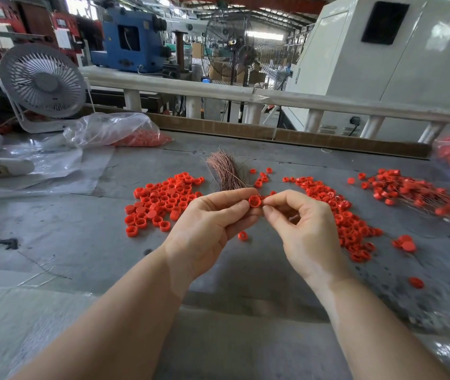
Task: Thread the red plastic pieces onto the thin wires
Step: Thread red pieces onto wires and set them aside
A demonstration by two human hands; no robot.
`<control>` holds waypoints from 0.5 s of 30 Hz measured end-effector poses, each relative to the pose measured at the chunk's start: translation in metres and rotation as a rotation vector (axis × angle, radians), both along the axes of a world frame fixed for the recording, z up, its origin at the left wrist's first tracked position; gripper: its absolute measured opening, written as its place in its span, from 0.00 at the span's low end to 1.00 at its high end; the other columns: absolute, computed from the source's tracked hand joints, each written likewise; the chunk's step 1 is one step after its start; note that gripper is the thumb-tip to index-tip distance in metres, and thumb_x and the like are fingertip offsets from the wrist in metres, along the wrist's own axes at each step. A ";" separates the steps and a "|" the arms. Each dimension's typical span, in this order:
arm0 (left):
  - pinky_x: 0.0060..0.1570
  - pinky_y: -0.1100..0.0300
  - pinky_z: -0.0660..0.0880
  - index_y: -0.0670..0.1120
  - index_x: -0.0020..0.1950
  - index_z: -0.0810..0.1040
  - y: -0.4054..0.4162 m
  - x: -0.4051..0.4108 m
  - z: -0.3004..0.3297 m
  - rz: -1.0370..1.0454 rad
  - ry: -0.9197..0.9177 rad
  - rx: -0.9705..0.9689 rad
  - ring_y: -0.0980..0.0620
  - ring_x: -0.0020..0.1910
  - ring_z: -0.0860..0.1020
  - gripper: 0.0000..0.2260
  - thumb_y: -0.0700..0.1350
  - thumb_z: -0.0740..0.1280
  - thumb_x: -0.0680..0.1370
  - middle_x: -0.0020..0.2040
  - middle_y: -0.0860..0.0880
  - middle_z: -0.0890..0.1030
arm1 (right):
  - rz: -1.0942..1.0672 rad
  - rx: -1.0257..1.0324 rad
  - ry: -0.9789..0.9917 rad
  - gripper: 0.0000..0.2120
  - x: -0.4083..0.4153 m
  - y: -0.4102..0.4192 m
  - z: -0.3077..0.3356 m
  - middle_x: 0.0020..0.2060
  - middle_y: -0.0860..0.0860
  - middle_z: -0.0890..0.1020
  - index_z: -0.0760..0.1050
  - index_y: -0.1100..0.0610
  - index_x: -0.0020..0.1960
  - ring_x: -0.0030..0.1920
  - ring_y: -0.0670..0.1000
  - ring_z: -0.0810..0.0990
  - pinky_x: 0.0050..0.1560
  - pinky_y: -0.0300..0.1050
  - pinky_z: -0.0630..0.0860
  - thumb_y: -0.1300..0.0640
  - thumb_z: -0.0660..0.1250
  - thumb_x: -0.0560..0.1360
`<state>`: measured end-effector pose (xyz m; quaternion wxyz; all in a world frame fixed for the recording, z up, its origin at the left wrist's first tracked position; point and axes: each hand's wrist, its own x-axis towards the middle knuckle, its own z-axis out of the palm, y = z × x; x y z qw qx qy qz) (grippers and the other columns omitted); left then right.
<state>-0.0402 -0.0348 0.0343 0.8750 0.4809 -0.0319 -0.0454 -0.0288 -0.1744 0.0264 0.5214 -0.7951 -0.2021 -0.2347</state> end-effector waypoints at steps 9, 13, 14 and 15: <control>0.38 0.66 0.79 0.39 0.40 0.84 0.001 0.000 0.001 -0.074 0.041 -0.107 0.53 0.37 0.83 0.09 0.34 0.65 0.65 0.38 0.43 0.84 | 0.027 0.044 -0.002 0.15 -0.001 0.000 0.002 0.29 0.40 0.80 0.76 0.46 0.37 0.33 0.38 0.77 0.36 0.27 0.69 0.67 0.70 0.71; 0.36 0.67 0.79 0.40 0.38 0.85 0.001 -0.001 0.003 -0.099 0.079 -0.166 0.53 0.37 0.83 0.10 0.33 0.65 0.65 0.37 0.44 0.84 | 0.041 0.067 0.016 0.15 0.000 -0.001 0.002 0.31 0.37 0.81 0.76 0.45 0.36 0.33 0.39 0.76 0.38 0.29 0.70 0.65 0.70 0.71; 0.36 0.67 0.79 0.40 0.38 0.85 0.001 -0.001 0.003 -0.104 0.089 -0.178 0.53 0.37 0.83 0.10 0.33 0.65 0.65 0.37 0.44 0.84 | 0.048 0.066 0.022 0.14 0.000 -0.001 0.002 0.31 0.38 0.81 0.77 0.46 0.37 0.33 0.39 0.76 0.38 0.29 0.69 0.65 0.70 0.71; 0.36 0.66 0.79 0.40 0.38 0.85 0.001 -0.002 0.003 -0.108 0.098 -0.190 0.53 0.37 0.83 0.10 0.33 0.65 0.65 0.37 0.44 0.84 | 0.057 0.064 0.028 0.13 0.000 0.000 0.002 0.31 0.38 0.81 0.77 0.46 0.37 0.33 0.39 0.75 0.38 0.29 0.69 0.64 0.70 0.72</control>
